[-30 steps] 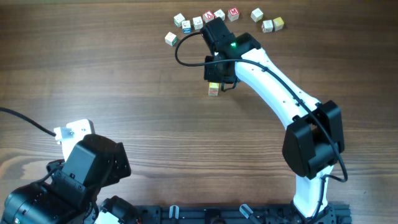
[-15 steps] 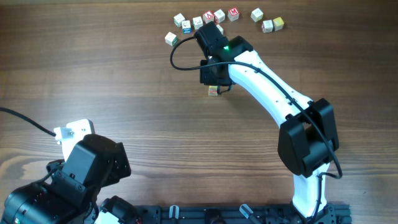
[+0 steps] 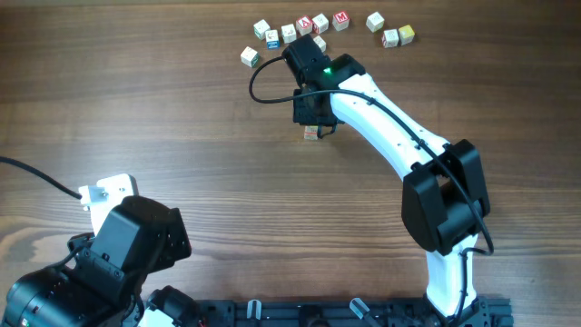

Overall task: Form a tower
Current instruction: 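Carry the 'A' block over the stack and lower it on top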

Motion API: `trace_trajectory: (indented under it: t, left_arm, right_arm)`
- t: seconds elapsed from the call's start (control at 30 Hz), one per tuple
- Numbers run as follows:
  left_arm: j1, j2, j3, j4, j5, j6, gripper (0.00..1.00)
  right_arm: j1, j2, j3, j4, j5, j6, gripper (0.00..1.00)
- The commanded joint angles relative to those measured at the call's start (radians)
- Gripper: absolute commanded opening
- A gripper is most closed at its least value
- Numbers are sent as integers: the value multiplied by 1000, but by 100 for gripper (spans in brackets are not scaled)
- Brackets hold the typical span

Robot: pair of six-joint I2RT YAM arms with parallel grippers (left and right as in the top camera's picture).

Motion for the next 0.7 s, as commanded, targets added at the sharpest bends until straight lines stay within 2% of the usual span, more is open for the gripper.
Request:
trace_trajectory:
  t: [0.0, 0.13, 0.33, 0.43, 0.5, 0.53, 0.67]
  left_arm:
    - [5, -1, -1, 2, -2, -10, 100]
    - [5, -1, -1, 2, -2, -10, 100]
    - [5, -1, -1, 2, -2, -10, 100]
    - [5, -1, -1, 2, -2, -10, 100]
    - [5, -1, -1, 2, -2, -10, 100]
    - [5, -1, -1, 2, -2, -10, 100]
    - [5, -1, -1, 2, -2, -10, 100]
  right_arm:
    - [2, 26, -6, -5, 5, -3, 35]
    - [2, 26, -6, -5, -16, -5, 49]
    - [2, 26, -6, -5, -16, -7, 54]
    - [2, 26, -6, -4, -16, -7, 68]
    - [2, 26, -6, -4, -16, -6, 93]
    - [2, 26, -6, -4, -16, -6, 99]
    - [2, 26, -6, -7, -16, 32, 100]
